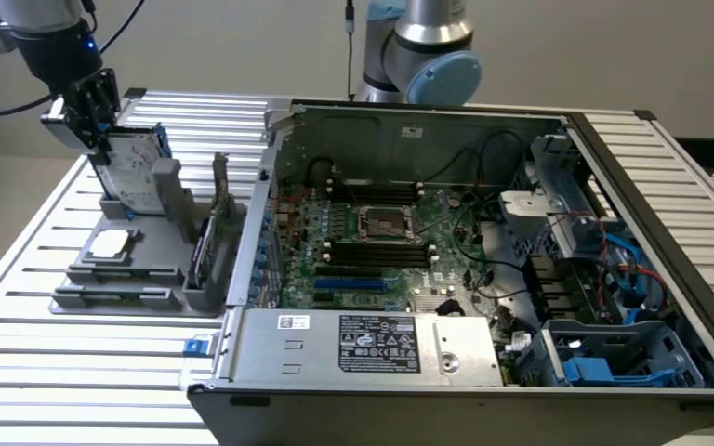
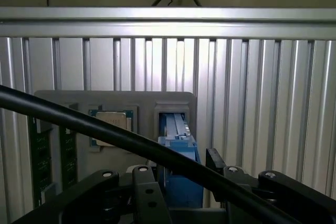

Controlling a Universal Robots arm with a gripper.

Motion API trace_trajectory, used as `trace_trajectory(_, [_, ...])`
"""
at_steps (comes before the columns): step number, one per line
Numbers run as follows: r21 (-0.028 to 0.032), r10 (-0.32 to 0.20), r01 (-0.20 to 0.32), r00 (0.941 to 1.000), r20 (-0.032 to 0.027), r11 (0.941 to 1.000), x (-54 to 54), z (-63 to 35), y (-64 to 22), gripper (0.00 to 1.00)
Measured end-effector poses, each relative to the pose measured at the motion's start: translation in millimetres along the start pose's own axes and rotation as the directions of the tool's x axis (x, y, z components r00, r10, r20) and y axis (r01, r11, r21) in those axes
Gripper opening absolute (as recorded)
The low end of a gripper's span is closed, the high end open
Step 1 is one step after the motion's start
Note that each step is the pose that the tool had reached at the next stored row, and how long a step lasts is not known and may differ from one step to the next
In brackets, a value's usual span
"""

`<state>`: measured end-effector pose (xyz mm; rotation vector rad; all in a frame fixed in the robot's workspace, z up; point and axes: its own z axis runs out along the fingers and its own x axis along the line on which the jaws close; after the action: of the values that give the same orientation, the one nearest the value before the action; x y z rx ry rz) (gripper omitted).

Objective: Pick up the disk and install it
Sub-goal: 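Pick up the disk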

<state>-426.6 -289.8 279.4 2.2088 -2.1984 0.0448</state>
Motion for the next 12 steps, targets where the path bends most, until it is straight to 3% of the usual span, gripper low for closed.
trace_trajectory(7, [0.0004,0.0,0.0,1.0,-0.0019,1.0,-0.2,0.6,0.1,0.48])
trace_trajectory(10, [0.0005,0.0,0.0,1.0,-0.0021,1.0,-0.2,0.7,0.1,0.46])
trace_trajectory(11, [0.0004,0.0,0.0,1.0,-0.0022,1.0,-0.2,0.7,0.1,0.39])
trace_trajectory(12, [0.0004,0.0,0.0,1.0,-0.0024,1.0,-0.2,0.8,0.1,0.39])
